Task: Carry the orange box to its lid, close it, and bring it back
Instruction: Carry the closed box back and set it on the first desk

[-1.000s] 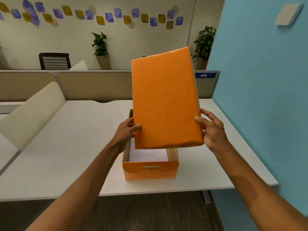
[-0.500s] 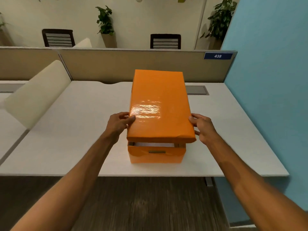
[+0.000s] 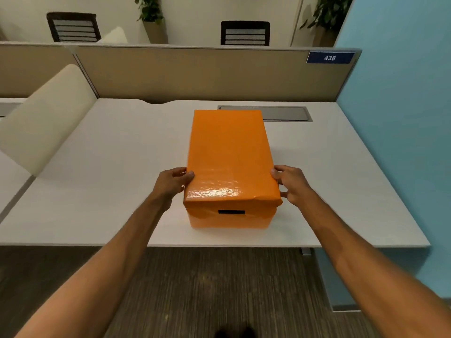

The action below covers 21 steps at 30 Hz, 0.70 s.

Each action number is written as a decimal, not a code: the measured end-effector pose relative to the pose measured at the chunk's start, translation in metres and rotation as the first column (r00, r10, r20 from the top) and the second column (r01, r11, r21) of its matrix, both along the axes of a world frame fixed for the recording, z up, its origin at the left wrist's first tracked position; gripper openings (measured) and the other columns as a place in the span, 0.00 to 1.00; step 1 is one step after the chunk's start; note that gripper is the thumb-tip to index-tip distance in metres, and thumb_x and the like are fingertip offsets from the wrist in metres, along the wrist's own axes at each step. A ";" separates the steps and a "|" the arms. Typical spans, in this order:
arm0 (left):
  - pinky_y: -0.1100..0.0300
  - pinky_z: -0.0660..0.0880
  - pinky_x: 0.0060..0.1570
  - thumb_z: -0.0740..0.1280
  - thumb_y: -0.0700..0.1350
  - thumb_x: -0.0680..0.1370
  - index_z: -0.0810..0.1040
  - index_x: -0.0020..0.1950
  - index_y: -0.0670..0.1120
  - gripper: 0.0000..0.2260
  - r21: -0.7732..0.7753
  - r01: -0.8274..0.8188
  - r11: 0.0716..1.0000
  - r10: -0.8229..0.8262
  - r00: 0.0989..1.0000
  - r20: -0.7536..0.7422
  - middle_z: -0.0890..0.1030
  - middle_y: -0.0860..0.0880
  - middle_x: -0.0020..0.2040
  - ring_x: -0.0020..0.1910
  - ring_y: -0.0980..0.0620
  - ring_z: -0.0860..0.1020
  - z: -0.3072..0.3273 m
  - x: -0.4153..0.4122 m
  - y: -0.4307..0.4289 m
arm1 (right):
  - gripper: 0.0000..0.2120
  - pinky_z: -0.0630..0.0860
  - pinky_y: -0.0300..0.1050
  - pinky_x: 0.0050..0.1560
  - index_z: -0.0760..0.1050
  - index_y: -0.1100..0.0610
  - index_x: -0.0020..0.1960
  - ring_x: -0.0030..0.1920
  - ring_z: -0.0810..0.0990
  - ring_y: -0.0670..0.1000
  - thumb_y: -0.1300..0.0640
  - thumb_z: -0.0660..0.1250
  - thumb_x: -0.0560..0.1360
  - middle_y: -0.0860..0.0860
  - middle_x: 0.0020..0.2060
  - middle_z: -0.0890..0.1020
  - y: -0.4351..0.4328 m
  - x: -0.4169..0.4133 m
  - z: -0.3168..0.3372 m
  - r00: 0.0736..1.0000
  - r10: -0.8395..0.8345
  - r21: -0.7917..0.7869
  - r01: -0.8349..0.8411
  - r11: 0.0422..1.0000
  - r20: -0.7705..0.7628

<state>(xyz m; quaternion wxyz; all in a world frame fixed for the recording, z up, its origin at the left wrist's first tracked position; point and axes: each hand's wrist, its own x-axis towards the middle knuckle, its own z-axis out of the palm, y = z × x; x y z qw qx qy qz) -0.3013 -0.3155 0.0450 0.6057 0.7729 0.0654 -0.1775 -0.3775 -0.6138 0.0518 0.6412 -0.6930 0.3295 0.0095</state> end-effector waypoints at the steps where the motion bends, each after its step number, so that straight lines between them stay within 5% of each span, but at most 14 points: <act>1: 0.44 0.76 0.62 0.69 0.48 0.79 0.74 0.70 0.42 0.22 0.005 0.003 1.000 -0.003 1.000 0.002 0.80 0.44 0.63 0.60 0.42 0.79 -0.001 0.000 -0.001 | 0.16 0.74 0.59 0.51 0.73 0.55 0.67 0.57 0.76 0.57 0.56 0.65 0.80 0.53 0.57 0.78 0.000 0.001 0.000 1.000 0.003 -0.011 -0.003 1.000 -0.001; 7: 0.49 0.78 0.55 0.68 0.48 0.79 0.74 0.71 0.43 0.21 -0.008 0.007 1.000 -0.007 1.000 0.012 0.81 0.47 0.60 0.58 0.43 0.80 -0.009 -0.001 -0.005 | 0.18 0.74 0.59 0.51 0.72 0.58 0.69 0.56 0.76 0.57 0.56 0.64 0.80 0.54 0.58 0.77 -0.005 0.005 -0.003 0.999 0.026 -0.089 -0.028 0.996 -0.021; 13: 0.44 0.78 0.58 0.69 0.48 0.79 0.74 0.71 0.43 0.22 -0.007 0.005 1.000 -0.005 1.000 0.013 0.81 0.45 0.62 0.58 0.42 0.81 -0.014 0.001 -0.005 | 0.19 0.75 0.58 0.54 0.71 0.60 0.70 0.61 0.76 0.60 0.58 0.64 0.80 0.58 0.65 0.77 -0.009 0.005 -0.014 0.997 0.050 -0.106 -0.057 0.993 -0.059; 21: 0.41 0.77 0.61 0.70 0.48 0.78 0.72 0.73 0.43 0.24 0.016 0.000 1.000 0.000 1.000 0.000 0.82 0.43 0.62 0.58 0.41 0.81 -0.028 0.001 -0.002 | 0.18 0.74 0.55 0.50 0.73 0.60 0.69 0.55 0.76 0.55 0.58 0.64 0.80 0.57 0.63 0.78 -0.007 0.006 -0.023 0.998 0.046 -0.112 -0.051 0.992 -0.047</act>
